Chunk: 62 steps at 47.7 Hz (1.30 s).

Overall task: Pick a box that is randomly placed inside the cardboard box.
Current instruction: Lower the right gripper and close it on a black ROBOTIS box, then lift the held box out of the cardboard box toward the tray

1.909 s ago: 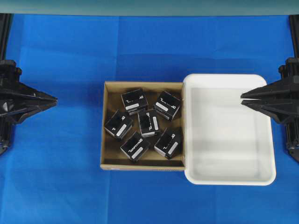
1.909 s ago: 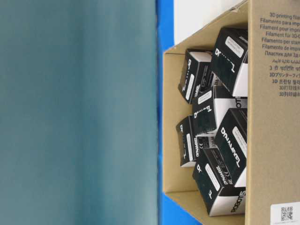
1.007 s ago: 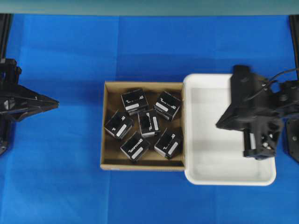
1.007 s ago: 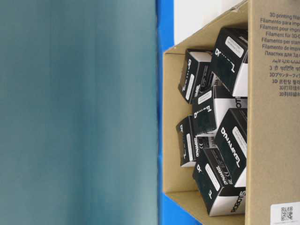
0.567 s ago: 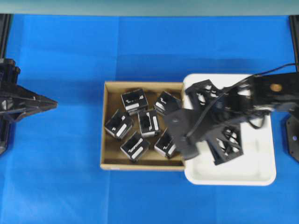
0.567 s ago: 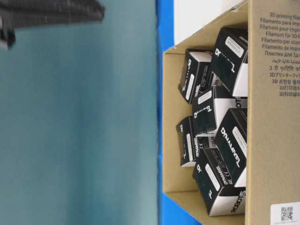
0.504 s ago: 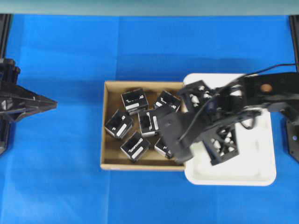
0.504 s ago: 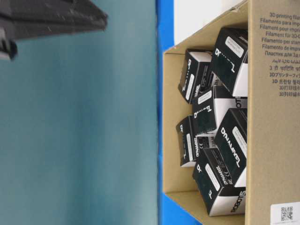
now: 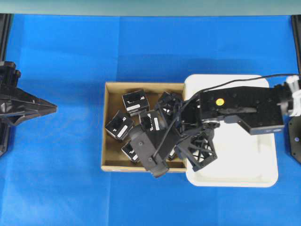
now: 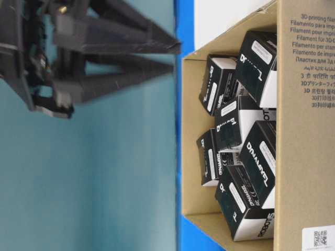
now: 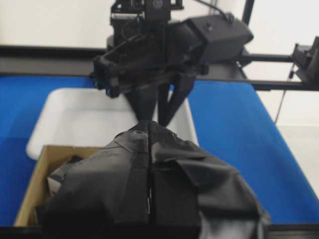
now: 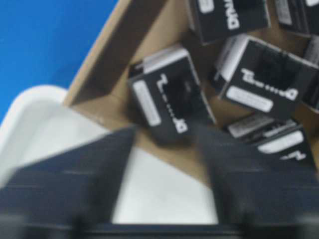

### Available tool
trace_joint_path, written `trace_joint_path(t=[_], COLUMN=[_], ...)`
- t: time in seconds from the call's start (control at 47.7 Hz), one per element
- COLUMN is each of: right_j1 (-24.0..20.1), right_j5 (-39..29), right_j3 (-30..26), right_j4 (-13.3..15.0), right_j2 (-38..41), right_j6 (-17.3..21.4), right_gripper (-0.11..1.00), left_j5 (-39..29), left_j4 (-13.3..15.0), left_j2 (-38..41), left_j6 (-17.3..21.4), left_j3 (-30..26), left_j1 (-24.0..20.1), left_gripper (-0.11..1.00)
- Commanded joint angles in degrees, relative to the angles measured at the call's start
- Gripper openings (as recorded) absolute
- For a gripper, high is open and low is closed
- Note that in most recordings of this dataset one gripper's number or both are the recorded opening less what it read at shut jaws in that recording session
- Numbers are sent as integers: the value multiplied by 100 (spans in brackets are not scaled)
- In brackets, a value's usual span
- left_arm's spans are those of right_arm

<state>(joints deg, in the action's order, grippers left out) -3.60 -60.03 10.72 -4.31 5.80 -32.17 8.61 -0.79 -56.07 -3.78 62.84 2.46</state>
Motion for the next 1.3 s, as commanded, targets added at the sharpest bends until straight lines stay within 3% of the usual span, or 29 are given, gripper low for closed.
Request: trace_joint_path(t=[0.0,0.084,0.168,1.28], right_j1=[35,62,70,158], right_j5=[114,211,220,949], right_j3=[-35,0,9,378], right_j4=[-26,-26,-53,-62], right_j2=[105,229,308,1169], right_j6=[-18,-26,-9,-229], right_gripper=[68,89,100,100], left_j5=[18,18,18,9], left_j4=[-18,-18,-9,-18], left_j2=[26,26,26,62], left_j6=[-18,-26,-26,-26], left_j3=[-141,-149,-149,-149], left_j1=[-9,-9,-9,-9], left_gripper=[-7,-7,-7,-7])
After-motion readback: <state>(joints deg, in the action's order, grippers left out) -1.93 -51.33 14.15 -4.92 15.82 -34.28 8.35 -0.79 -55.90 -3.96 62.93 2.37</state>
